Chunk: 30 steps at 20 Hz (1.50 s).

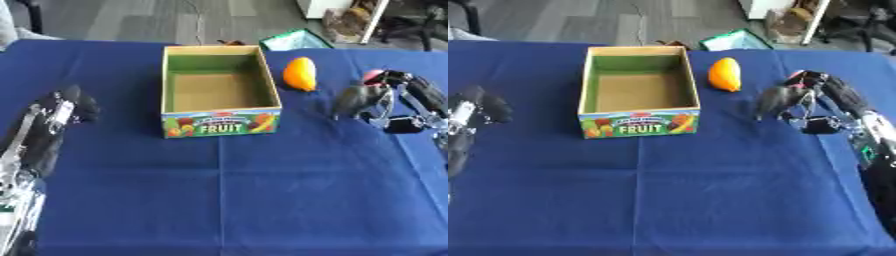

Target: Pick up objects on the table and place them in the box.

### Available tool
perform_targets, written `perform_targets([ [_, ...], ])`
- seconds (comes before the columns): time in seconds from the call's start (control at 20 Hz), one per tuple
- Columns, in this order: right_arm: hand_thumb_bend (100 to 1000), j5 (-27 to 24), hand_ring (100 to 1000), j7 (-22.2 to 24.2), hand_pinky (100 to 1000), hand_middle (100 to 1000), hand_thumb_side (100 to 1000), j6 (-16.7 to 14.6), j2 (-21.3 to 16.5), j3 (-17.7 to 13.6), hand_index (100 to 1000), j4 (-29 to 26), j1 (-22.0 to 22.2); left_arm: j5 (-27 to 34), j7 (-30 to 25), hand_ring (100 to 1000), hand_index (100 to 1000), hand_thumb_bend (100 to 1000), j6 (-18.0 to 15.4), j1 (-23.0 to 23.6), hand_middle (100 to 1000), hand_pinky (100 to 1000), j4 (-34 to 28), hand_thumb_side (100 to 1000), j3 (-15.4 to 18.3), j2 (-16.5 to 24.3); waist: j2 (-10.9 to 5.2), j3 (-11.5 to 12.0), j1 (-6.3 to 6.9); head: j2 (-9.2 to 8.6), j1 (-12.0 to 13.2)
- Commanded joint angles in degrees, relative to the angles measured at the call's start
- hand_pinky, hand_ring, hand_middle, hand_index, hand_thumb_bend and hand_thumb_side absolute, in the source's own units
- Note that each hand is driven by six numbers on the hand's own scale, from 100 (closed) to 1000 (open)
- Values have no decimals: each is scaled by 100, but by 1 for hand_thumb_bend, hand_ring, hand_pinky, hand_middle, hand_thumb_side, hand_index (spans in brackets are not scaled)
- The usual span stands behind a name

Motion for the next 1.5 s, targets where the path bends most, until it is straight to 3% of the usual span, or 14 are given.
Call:
perform_targets([
  [0.05,401,102,817,-209,784,703,100,91,-87,-11,815,-30,-173,30,-20,624,588,250,-15,-85,563,641,-141,601,-15,91,-55,4,12,29,-17],
  [1.1,408,809,849,146,805,749,107,199,-36,-60,848,285,-374,22,-62,624,588,247,-19,-146,564,641,-164,604,-46,86,44,119,43,29,-74],
  [1.5,398,1051,821,283,795,731,100,271,-20,-85,829,403,-377,18,-76,624,588,247,-16,-158,564,641,-165,605,-52,83,67,151,36,29,-82],
])
